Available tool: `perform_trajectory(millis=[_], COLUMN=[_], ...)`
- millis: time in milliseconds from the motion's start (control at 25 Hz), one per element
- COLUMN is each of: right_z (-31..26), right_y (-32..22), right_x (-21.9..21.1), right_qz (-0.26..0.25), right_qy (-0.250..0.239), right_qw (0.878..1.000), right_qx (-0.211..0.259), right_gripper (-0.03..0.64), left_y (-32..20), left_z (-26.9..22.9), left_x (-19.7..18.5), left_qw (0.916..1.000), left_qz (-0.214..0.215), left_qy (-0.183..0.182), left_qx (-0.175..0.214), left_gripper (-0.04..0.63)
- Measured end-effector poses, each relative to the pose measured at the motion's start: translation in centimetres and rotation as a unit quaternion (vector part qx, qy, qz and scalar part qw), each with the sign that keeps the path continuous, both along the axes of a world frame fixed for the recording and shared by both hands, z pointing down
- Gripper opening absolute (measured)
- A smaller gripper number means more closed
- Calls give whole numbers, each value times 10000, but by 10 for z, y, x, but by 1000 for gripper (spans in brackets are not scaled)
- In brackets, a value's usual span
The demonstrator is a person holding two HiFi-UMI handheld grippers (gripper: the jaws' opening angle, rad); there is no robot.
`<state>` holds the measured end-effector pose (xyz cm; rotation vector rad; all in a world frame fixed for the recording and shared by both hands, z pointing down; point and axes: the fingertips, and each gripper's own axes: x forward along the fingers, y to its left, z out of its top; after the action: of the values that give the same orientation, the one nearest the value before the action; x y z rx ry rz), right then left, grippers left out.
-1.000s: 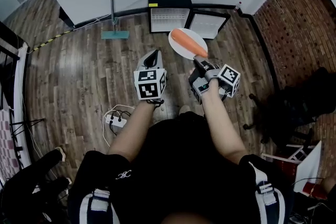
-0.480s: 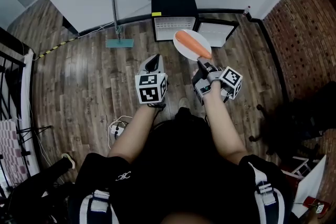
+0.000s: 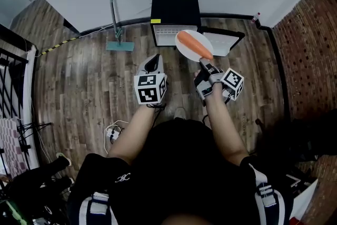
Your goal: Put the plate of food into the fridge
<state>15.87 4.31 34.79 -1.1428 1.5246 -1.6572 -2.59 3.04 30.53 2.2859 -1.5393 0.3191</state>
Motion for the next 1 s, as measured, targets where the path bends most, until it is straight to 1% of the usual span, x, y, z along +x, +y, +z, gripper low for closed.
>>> perform_trajectory(millis=[120,240,400,560,640,800,1000], right_z=[7,11,19,36,36,26,26], right_y=[-20,-28,-40,-32,-41,-77,-96], right_x=[10,16,13,9,11,26,24], right_qz=[-134,-247,-365,-529,-572,-548,-477], right_qy=[-134,-199,-308,-227,-233,-298,-269], right_qw=[9998,9995,9989,9983,9981,9980,9985], right_qx=[-9,7,40,-47,-75,-128,-76], right_gripper=[29,29,29,29,29,29,29], left_y=[-14,-17,-23,-22,-33,-69,-90], left_z=[6,7,14,29,25,14,16], left_x=[12,21,21,15,17,34,31], left_qw=[9999,9997,9995,9990,9988,9988,9992], left_qz=[-78,-198,-275,-410,-448,-393,-299], left_qy=[-31,-17,-60,-65,-70,-114,-113], left_qx=[-92,-117,-166,-184,-176,-263,-224], left_gripper=[-2,-3,-2,-2,-2,-2,-2])
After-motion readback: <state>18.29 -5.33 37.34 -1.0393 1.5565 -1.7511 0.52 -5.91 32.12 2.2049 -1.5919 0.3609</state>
